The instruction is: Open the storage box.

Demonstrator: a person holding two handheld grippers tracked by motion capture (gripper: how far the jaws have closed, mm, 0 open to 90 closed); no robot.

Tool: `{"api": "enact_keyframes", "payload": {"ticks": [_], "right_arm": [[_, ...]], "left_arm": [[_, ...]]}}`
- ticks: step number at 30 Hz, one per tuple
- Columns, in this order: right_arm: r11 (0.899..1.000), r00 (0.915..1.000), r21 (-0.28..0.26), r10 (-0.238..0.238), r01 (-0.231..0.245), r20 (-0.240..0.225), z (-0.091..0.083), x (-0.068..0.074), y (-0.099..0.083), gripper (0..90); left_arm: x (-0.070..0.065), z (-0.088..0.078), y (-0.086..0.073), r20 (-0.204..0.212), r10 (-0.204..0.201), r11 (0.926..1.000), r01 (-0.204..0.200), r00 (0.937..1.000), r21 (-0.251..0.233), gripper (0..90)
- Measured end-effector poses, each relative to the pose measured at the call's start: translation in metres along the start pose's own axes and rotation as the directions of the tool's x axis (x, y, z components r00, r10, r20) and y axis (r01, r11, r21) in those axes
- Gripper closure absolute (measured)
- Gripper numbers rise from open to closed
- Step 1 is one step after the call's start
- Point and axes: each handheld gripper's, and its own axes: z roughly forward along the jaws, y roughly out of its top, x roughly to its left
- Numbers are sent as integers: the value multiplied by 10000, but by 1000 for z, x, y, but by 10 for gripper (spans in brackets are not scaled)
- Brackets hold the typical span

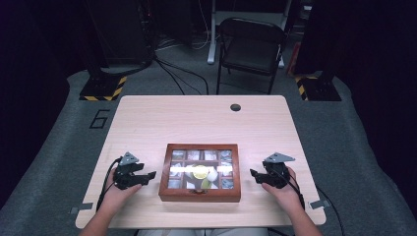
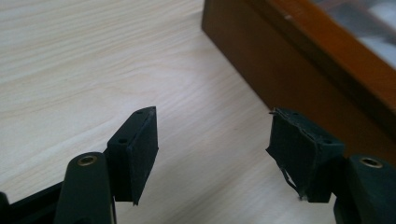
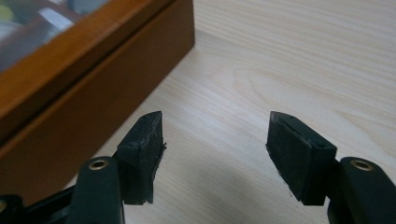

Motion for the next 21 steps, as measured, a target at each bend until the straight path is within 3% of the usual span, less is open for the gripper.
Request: {"api": "enact_keyframes", "payload": {"ticks": [5, 7, 12, 14, 18, 21], "right_arm": [[9991, 9999, -421, 34, -40, -140, -15, 11, 10, 346], [9976, 9993, -694, 55, -80, -357, -22, 14, 17, 346], [9957, 9970, -923, 35, -107, -773, -36, 24, 28, 350], [9938, 9936, -1114, -163, 38, -1120, -46, 34, 34, 350], [9935, 9898, -1111, -400, 248, -1364, -51, 45, 32, 349], [9937, 9820, -1079, -496, 302, -1821, -49, 58, 20, 346]], "left_arm": [[-9, -8, 8, 248, -145, 9992, 155, 9996, -380, 324], [-16, -18, 18, 335, -111, 9987, 127, 9994, -498, 324], [-26, -31, 25, 585, 44, 9973, -1, 9983, -740, 324], [-35, -37, 23, 684, 287, 9970, -236, 9972, -733, 323], [-44, -39, 15, 913, 92, 9968, -19, 9958, -793, 303], [-50, -40, 2, 948, 96, 9971, -24, 9955, -764, 276]]}}
